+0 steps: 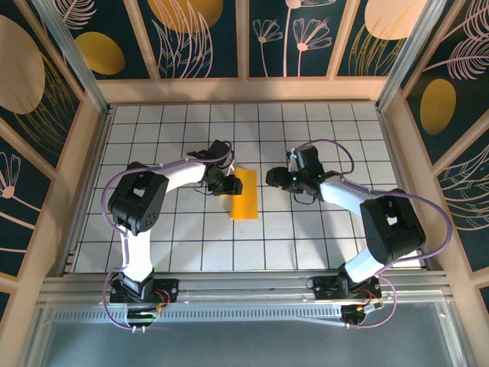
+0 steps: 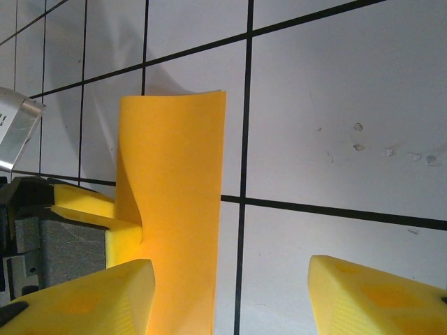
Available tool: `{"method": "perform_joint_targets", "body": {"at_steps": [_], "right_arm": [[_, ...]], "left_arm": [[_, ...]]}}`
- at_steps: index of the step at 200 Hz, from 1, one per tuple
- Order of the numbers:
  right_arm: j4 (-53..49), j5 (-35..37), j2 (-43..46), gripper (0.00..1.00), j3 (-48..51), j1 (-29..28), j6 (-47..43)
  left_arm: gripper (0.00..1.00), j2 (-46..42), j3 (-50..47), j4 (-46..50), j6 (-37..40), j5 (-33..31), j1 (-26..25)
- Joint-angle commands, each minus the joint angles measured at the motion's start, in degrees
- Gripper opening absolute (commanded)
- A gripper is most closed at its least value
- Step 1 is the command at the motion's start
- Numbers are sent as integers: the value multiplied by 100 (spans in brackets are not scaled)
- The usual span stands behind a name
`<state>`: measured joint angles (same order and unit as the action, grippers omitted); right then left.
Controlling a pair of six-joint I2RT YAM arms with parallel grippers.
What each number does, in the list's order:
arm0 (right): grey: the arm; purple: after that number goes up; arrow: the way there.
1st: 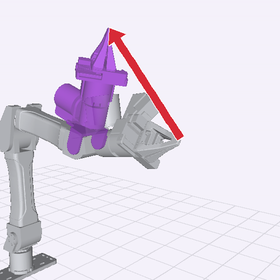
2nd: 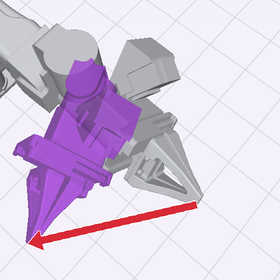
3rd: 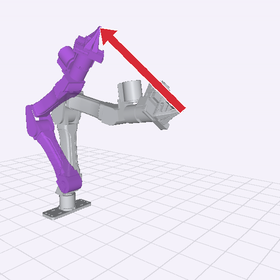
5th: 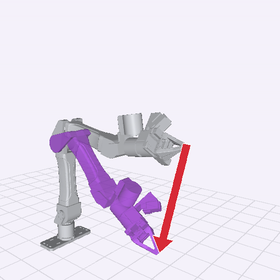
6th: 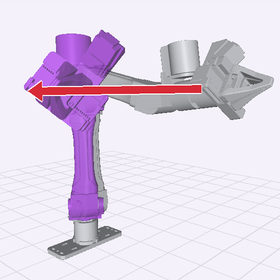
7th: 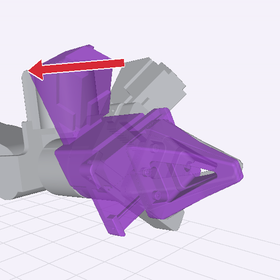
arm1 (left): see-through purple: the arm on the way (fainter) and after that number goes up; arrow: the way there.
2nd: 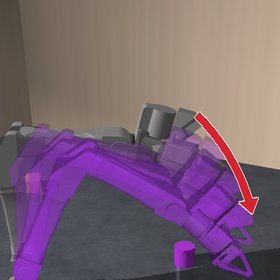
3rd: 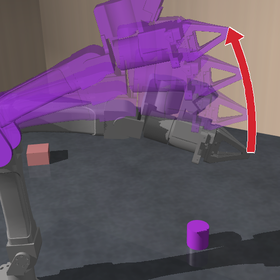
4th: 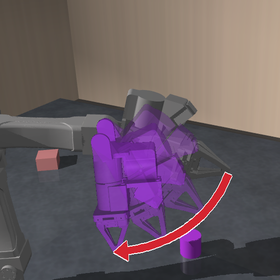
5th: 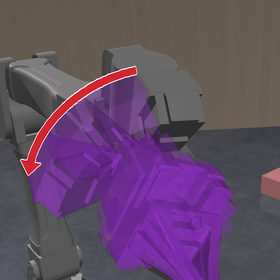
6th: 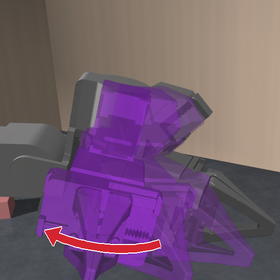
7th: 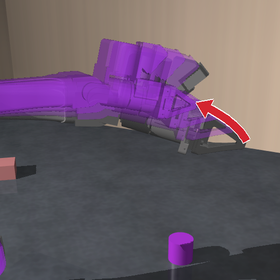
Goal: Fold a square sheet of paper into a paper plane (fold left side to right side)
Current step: First fold in half a square sheet of paper at the center of the table, then hold the square sheet of paper at the center of the table.
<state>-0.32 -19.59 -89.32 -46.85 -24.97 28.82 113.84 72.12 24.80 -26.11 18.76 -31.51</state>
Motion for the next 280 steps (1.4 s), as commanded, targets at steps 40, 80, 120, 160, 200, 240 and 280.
{"method": "perform_joint_targets", "body": {"at_steps": [40, 80, 120, 160, 200, 240, 280], "right_arm": [[-20, -46, -114, 60, -195, -52, -78], [-21, -44, -107, 60, -178, -52, -78], [-21, -40, -100, 60, -167, -52, -78], [-13, -43, -101, 60, -158, -56, -69], [5, -114, -123, 60, -171, -78, -43], [56, -192, -253, 59, -219, -198, 5], [96, -194, -341, 59, -281, -271, 43]], "left_arm": [[46, 607, -286, 93, 161, -567, -36], [47, 610, -295, 88, 218, -547, -40], [47, 631, -284, 96, 237, -549, -38], [47, 628, -286, 105, 235, -558, -39], [47, 628, -290, 119, 220, -583, -39], [47, 646, -286, 119, 185, -576, -36], [47, 666, -282, 104, 115, -558, -40]]}}
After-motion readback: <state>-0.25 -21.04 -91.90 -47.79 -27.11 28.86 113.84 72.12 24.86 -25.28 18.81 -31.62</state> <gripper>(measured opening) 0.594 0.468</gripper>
